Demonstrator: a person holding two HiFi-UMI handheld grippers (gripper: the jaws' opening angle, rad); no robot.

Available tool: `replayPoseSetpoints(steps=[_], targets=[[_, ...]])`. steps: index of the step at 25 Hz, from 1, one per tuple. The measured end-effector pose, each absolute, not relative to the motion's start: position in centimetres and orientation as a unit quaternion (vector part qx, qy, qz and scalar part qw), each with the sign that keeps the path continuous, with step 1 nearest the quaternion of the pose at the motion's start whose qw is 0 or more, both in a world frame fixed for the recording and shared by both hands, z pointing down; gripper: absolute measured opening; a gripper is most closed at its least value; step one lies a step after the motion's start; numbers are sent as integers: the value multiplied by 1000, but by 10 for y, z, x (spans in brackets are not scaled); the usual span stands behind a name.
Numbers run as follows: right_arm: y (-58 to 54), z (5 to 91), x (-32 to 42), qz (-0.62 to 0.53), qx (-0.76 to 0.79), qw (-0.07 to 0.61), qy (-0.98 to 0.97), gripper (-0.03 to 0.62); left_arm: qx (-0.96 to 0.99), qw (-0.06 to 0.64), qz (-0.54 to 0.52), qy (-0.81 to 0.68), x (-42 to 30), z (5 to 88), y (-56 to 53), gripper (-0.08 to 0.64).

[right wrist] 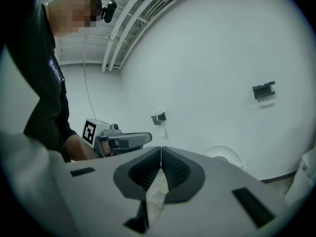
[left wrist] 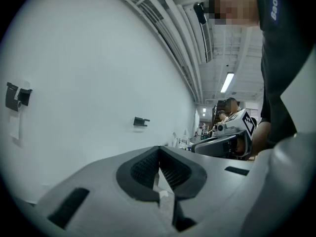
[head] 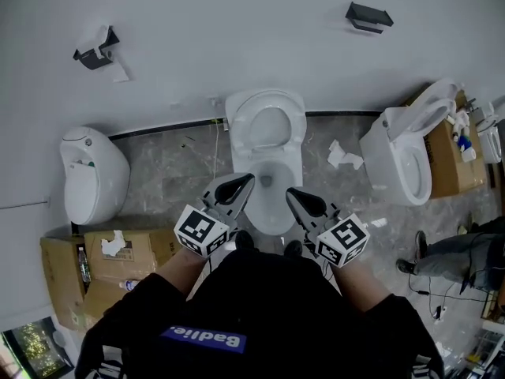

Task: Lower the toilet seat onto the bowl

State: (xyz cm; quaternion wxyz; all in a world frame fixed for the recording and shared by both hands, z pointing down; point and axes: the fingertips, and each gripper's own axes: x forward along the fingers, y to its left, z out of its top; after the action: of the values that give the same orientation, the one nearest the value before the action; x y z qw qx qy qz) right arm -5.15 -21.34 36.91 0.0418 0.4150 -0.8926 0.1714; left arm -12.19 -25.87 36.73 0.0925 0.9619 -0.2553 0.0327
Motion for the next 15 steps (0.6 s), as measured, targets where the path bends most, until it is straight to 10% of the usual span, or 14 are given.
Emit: replayPoseSetpoints(steps=[15], targets=[[-246, 395, -24, 182, 379, 46, -906, 28, 942, 72, 83, -317, -102, 403, -342, 18]])
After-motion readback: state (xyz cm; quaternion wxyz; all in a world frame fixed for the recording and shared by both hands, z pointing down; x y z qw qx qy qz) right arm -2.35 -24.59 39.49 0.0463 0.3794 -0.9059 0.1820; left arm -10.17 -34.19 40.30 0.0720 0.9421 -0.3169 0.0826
